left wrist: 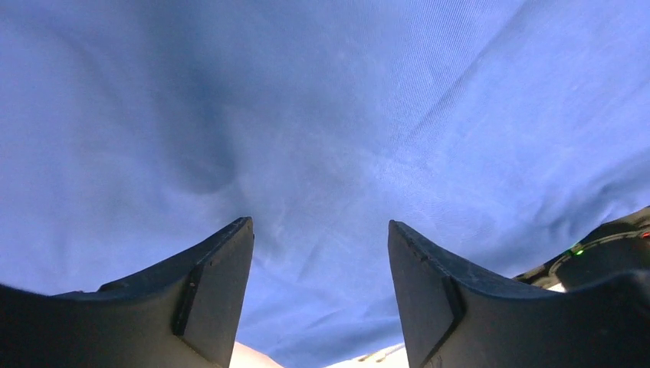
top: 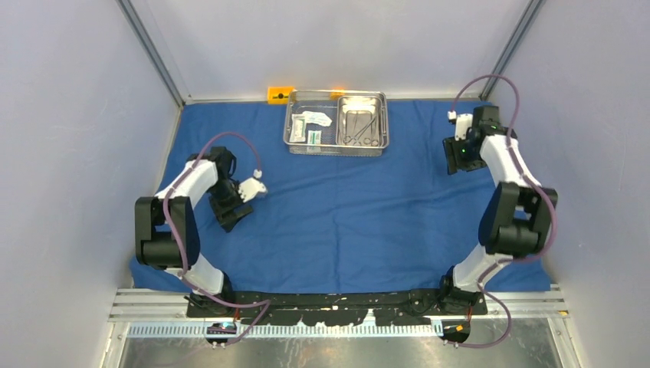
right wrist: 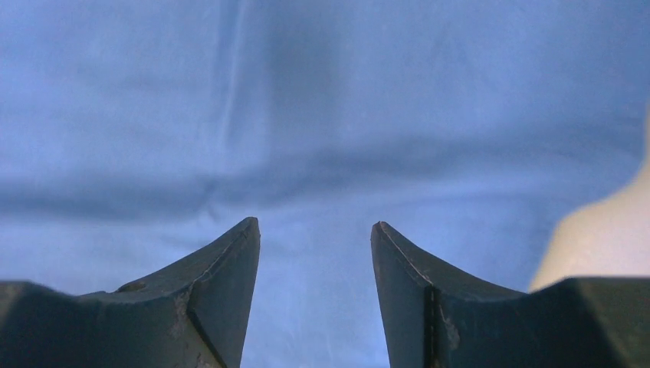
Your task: Open and lay out the surgical kit
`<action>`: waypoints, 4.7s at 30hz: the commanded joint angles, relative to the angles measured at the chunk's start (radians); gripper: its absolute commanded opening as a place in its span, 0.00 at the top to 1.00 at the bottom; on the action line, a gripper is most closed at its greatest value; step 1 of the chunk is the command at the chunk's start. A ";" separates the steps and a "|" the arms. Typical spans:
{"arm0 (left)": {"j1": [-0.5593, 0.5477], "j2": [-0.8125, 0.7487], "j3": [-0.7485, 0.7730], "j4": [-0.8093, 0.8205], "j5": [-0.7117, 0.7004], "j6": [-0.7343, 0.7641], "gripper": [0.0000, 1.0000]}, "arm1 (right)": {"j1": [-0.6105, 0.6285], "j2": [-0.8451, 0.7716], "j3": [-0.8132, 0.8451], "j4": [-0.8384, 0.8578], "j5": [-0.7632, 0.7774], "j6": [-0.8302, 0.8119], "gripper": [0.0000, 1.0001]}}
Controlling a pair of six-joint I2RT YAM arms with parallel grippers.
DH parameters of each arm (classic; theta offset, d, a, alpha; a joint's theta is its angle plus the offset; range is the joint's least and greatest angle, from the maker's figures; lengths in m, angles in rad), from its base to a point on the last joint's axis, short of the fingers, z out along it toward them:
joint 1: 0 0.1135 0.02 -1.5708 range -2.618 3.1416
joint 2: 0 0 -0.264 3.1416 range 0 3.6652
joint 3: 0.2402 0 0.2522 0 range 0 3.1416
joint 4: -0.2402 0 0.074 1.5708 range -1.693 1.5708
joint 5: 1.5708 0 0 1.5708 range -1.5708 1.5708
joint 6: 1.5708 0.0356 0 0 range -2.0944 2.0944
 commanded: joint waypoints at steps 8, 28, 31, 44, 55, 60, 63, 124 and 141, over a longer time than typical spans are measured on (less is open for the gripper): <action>0.163 -0.104 0.159 -0.035 0.242 -0.103 0.24 | -0.087 -0.398 -0.369 -0.264 -0.078 -0.308 0.42; 0.280 -0.074 0.037 0.180 0.104 -0.079 0.21 | -0.132 -0.537 -0.753 -0.218 0.159 -0.508 0.48; 0.282 -0.085 0.031 0.186 0.106 -0.073 0.21 | -0.132 -0.563 -0.766 -0.247 0.176 -0.528 0.48; 0.283 -0.101 0.064 0.280 0.180 -0.259 0.20 | -0.244 -0.585 -0.585 0.024 -0.070 -0.206 0.40; 0.288 -0.049 0.102 0.324 0.173 -0.305 0.20 | -0.302 -0.289 -0.611 0.273 -0.002 -0.225 0.28; 0.304 -0.032 0.094 0.340 0.151 -0.291 0.20 | -0.379 -0.293 -0.667 0.236 0.012 -0.347 0.30; 0.314 -0.020 0.095 0.347 0.145 -0.286 0.21 | -0.427 -0.286 -0.692 0.209 0.020 -0.409 0.31; 0.207 0.389 0.629 0.378 0.262 -0.663 0.22 | -0.112 -0.131 -0.123 0.012 -0.132 -0.062 0.41; 0.035 0.883 1.267 0.206 0.012 -0.792 0.25 | 0.550 -0.024 -0.063 0.063 -0.260 -0.088 0.42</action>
